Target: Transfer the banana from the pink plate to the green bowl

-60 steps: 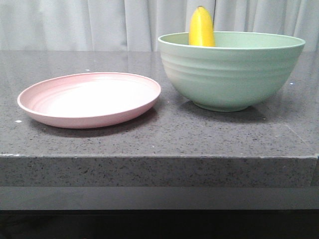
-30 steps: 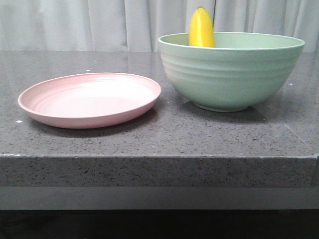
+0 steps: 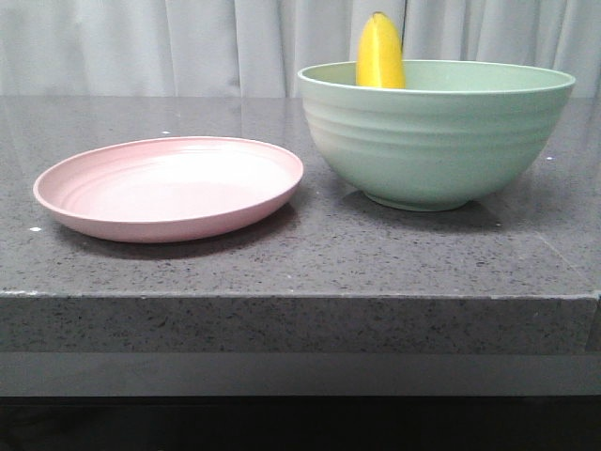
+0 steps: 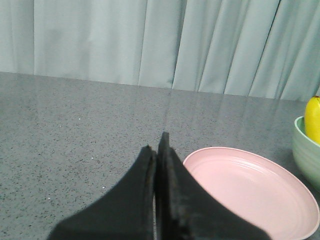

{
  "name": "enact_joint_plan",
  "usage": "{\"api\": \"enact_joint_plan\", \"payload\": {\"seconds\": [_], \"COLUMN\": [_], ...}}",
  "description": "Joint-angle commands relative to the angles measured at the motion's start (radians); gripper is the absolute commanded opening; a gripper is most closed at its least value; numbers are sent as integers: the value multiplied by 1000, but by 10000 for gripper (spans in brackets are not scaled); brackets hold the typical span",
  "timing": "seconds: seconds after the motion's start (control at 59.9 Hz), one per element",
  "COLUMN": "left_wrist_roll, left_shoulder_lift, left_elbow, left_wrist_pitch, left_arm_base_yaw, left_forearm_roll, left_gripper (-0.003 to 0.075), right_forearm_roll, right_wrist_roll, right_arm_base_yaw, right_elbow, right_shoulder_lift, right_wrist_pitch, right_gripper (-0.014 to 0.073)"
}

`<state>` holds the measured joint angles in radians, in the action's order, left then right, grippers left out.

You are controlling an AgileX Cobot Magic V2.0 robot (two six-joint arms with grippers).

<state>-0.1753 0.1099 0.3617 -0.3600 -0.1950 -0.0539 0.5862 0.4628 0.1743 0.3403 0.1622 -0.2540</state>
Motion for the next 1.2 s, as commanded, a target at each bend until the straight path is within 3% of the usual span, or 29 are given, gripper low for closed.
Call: {"api": "enact_joint_plan", "payload": {"seconds": [0.0, 0.134, 0.284, 0.568, 0.852, 1.186], "left_wrist_roll": [-6, 11, 167, 167, 167, 165], "left_shoulder_lift": [9, -6, -60, -134, -134, -133], "left_elbow": [26, 26, 19, -172, -375, -373], "left_wrist_pitch": [83, 73, 32, 70, 244, 245], "left_arm_base_yaw": [6, 12, 57, 139, 166, 166], "left_forearm_roll": [1, 5, 89, 87, 104, 121], "left_gripper": [-20, -20, -20, -20, -20, -20], "right_forearm_roll": [16, 16, 16, 16, 16, 16], "right_wrist_roll": [9, 9, 9, 9, 9, 9], "right_arm_base_yaw": [-5, -5, -5, -5, -5, -5], "right_elbow": [26, 26, 26, 26, 26, 26], "right_shoulder_lift": [10, 10, 10, 10, 10, 10], "right_wrist_pitch": [68, 68, 67, 68, 67, 67], "right_gripper": [-87, -87, -87, -87, -87, -87]}}
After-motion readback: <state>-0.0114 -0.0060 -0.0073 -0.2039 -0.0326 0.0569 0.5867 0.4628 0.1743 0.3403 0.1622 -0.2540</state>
